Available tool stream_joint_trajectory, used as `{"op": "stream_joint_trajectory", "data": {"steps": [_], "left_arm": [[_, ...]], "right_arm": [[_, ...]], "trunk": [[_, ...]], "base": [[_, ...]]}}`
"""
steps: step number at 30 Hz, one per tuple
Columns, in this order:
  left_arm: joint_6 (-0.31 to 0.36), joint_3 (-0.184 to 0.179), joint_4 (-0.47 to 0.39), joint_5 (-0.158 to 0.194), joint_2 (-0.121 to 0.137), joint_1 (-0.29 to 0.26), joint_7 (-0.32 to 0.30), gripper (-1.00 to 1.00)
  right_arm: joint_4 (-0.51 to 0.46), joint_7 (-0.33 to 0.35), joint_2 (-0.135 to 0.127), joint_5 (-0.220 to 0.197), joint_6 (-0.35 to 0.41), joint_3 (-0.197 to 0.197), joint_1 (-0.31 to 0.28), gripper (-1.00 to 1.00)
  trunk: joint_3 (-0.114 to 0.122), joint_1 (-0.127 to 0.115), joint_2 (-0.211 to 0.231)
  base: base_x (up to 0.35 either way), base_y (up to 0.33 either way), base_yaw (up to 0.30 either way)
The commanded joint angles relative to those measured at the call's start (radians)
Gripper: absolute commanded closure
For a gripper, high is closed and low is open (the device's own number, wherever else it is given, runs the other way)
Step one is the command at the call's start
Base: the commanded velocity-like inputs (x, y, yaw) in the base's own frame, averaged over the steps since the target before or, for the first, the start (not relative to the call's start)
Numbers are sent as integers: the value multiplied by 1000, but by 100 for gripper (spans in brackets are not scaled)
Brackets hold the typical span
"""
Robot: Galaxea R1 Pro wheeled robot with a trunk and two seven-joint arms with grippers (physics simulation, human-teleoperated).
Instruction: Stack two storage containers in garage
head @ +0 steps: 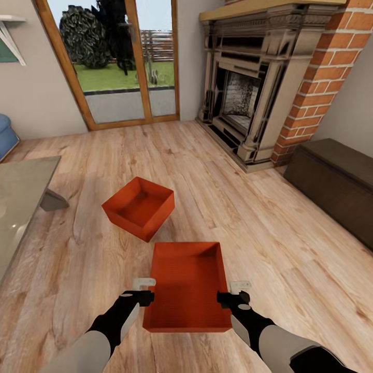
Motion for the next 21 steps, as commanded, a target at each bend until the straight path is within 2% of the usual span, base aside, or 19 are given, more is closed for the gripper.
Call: {"op": "stream_joint_trajectory", "data": {"steps": [1, 5, 10, 21], "left_arm": [[6, -3, -2, -1, 0, 0, 4, -100], [6, -3, -2, -1, 0, 0, 4, -100], [6, -3, -2, -2, 0, 0, 4, -100], [6, -3, -2, -2, 2, 0, 4, -100]], "right_arm": [[1, -3, 0, -10, -4, 9, -1, -100], [1, -3, -1, -9, -3, 9, -1, -100], [1, -3, -1, -8, -3, 9, -1, -100], [1, -3, 0, -8, -3, 9, -1, -100]], "trunk": [[-4, 4, -8], [-16, 19, -36], [-16, 19, -36], [-51, 61, -113]], "base": [[0, 0, 0], [0, 0, 0], [0, 0, 0], [0, 0, 0]]}}
